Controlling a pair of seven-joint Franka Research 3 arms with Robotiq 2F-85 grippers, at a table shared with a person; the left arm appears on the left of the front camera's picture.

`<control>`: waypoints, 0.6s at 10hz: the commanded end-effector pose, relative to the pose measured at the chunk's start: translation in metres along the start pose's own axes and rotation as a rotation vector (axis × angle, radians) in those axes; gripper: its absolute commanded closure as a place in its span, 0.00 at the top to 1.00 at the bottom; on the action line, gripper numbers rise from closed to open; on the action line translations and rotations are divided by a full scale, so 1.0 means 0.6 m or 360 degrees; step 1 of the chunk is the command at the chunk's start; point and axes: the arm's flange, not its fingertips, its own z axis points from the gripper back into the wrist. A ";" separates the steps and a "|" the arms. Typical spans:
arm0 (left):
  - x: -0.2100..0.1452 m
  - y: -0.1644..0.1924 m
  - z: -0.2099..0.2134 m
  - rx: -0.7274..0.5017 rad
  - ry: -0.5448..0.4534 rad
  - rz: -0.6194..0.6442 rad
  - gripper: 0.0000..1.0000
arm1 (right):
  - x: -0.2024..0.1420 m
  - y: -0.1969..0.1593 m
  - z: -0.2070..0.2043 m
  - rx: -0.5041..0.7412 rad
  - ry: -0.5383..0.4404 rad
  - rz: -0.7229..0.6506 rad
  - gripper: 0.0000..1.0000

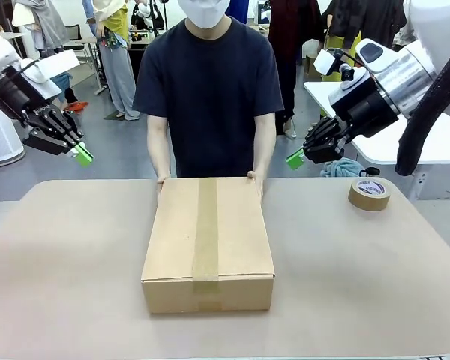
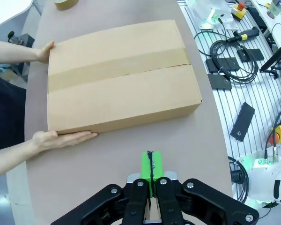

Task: Wrap the clocks to prevent damage.
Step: After the human seals the box with tape, release both hands from the side flaps of the Package Box.

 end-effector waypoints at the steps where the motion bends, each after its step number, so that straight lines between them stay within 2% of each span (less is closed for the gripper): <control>1: 0.002 0.002 0.002 0.0013 0.0017 -0.0007 0.00 | 0.002 -0.006 -0.003 -0.0009 0.0006 0.0026 0.01; 5: 0.002 0.002 0.002 0.0013 0.0017 -0.0007 0.00 | 0.002 -0.006 -0.003 -0.0009 0.0006 0.0026 0.01; 6: 0.000 0.000 0.000 0.0000 0.0000 0.0000 0.00 | 0.000 0.000 0.000 -0.0001 0.0000 0.0000 0.08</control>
